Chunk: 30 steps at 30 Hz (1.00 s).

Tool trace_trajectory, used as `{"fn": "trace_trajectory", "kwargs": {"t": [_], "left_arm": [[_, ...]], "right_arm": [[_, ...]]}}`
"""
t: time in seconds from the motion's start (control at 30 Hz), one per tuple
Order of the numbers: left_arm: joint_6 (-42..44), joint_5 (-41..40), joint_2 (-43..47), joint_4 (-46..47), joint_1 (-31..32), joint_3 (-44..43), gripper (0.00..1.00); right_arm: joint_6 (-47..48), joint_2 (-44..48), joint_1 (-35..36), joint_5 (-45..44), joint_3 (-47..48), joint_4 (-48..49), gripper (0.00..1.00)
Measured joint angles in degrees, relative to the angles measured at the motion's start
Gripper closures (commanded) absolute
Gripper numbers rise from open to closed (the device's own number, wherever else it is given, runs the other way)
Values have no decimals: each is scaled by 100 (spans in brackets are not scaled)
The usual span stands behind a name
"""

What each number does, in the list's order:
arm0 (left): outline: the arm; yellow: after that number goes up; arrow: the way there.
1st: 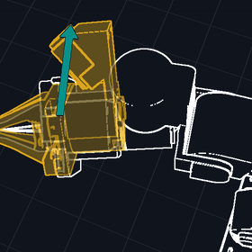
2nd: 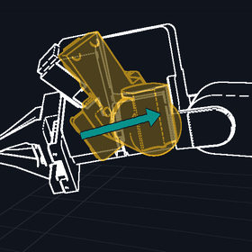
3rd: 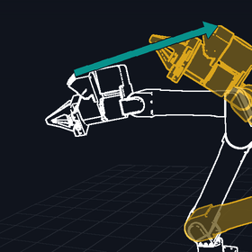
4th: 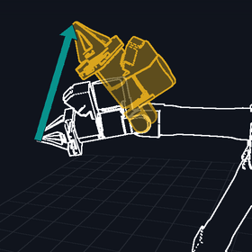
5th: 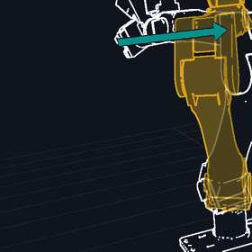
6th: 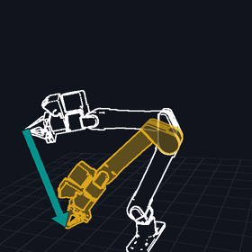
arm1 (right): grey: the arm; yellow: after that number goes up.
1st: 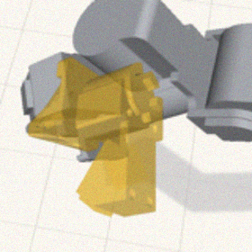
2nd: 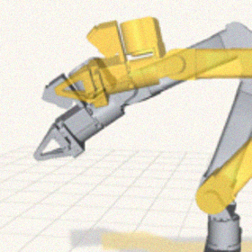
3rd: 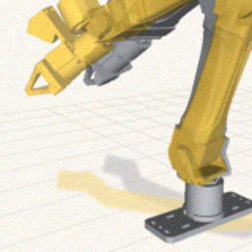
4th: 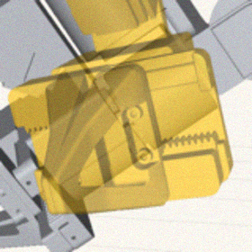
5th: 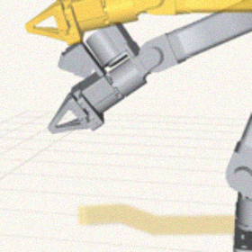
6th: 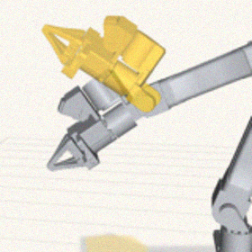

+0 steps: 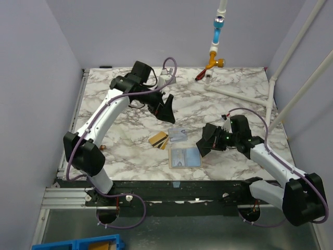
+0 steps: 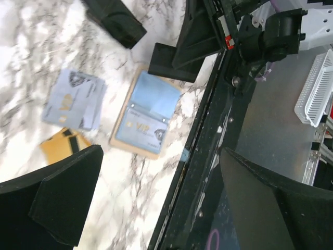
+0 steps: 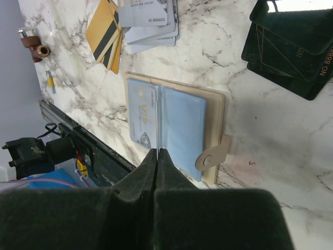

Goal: Put the credit cards into the card holder
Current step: Insert the credit card into the card holder.

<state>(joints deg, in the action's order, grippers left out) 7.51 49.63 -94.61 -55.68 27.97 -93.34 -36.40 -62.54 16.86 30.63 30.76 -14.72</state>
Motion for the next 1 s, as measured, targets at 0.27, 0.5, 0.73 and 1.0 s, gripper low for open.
{"fn": "trace_trajectory", "kwargs": {"t": [0.27,0.5,0.73,1.0], "left_arm": [[426,-1718,560,-240,-39,-614,2],[254,-3390,1075,177,-197,157,2],[256,-2124,-313,-90,-570,623,2],[271,-1502,-98,-31,-581,1093,13]], "right_arm": [[-114,33,2,0,-42,4,99],[-122,7,2,2,74,-9,99],[-177,66,2,0,94,0,99],[-262,118,4,0,-133,7,99]]}}
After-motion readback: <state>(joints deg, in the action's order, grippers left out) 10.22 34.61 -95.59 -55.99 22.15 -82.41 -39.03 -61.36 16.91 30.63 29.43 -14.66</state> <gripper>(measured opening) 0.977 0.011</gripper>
